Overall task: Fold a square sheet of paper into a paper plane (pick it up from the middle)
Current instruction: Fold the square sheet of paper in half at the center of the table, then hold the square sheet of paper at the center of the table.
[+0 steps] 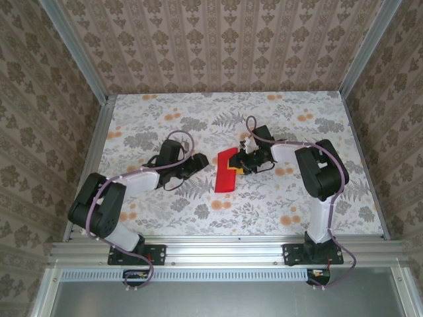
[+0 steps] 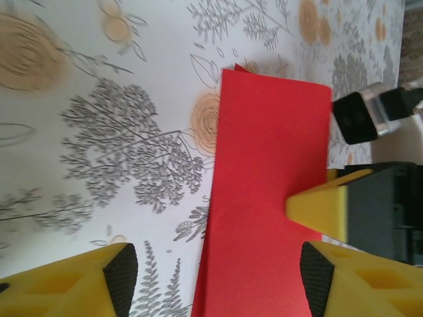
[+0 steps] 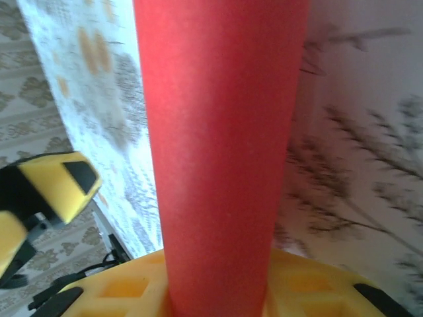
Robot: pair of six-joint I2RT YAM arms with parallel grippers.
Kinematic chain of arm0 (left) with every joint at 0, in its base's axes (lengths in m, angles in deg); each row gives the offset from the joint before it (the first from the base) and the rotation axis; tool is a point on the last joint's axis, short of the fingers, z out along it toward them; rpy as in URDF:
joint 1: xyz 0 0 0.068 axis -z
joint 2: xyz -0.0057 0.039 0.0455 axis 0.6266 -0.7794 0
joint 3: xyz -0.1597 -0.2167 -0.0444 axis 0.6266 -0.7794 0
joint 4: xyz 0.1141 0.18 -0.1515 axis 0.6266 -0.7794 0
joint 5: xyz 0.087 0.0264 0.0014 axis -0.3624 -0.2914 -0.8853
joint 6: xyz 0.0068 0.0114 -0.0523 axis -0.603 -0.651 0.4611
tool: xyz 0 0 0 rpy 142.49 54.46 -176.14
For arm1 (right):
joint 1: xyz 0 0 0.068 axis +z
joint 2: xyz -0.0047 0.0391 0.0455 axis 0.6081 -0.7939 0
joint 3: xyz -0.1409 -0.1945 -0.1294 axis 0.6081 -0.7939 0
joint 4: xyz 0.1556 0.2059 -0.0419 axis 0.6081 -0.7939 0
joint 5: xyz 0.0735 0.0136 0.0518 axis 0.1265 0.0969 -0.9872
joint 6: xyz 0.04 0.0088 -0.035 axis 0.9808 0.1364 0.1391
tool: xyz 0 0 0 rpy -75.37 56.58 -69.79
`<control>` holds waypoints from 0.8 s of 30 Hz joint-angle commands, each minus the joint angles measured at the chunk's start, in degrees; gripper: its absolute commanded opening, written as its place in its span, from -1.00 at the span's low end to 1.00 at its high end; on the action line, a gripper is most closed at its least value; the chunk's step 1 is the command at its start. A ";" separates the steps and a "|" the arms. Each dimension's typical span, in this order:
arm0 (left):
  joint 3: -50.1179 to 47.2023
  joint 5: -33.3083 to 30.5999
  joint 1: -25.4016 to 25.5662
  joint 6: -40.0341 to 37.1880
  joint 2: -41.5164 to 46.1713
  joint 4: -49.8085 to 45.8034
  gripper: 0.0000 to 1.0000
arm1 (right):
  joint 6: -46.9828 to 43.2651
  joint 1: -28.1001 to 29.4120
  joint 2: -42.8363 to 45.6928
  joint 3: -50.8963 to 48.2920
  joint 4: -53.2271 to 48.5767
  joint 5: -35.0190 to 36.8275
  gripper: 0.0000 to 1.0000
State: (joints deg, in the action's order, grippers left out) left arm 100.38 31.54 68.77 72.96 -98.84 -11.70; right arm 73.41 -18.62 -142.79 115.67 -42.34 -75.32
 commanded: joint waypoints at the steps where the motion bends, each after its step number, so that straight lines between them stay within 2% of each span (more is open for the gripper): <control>1: 3.57 0.54 2.20 1.01 -3.15 2.79 0.23 | -3.93 -0.75 -1.70 2.14 -5.07 -0.13 -0.35; 5: 5.97 0.86 4.60 1.89 -7.56 4.32 0.01 | -5.25 -0.92 -2.35 3.33 -7.52 1.60 -0.34; 14: 8.94 1.19 6.89 1.09 -12.17 3.19 -0.30 | -3.24 -1.19 -2.81 2.74 -6.49 2.99 -0.33; 20: 8.59 0.82 7.28 0.80 -12.55 2.80 -0.37 | 0.91 -1.46 -2.77 0.85 -2.02 2.83 -0.32; 24: 8.26 0.84 7.38 0.79 -12.55 2.95 -0.38 | 3.55 -1.79 -2.90 -0.99 1.22 2.73 -0.23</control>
State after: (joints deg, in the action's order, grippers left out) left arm 107.79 32.11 75.90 74.07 -110.99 -8.40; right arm 74.30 -20.04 -144.04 116.96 -43.59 -75.83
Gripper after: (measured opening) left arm 0.312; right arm 0.382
